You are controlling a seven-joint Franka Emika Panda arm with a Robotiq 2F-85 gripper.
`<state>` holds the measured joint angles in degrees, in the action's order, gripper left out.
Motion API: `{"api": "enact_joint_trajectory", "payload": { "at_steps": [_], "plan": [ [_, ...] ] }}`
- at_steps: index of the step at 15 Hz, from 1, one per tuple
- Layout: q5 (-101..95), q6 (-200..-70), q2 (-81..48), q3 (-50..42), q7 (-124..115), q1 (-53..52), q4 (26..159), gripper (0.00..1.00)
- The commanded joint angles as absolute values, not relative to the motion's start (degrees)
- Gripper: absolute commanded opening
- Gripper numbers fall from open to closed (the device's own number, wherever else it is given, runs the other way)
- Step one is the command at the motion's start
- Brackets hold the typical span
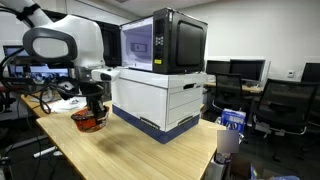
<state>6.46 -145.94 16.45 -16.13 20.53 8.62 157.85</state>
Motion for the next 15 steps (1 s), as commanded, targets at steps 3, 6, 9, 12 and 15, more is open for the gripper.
{"api": "enact_joint_trajectory", "payload": {
  "at_steps": [3, 6, 9, 12, 15],
  "plan": [
    [-4.69, -136.57, 22.14, -11.23, 11.0, 12.03, 157.32, 0.01],
    [-5.91, -131.93, 24.9, -10.19, 9.34, 11.65, 156.26, 0.01],
    [-5.7, -128.95, 26.9, -9.71, 9.03, 11.34, 155.34, 0.01],
    [-5.72, -126.16, 28.8, -9.15, 8.78, 11.18, 154.28, 0.01],
    [-5.9, -122.95, 31.26, -8.31, 8.16, 11.13, 152.89, 0.01]
  ]
}}
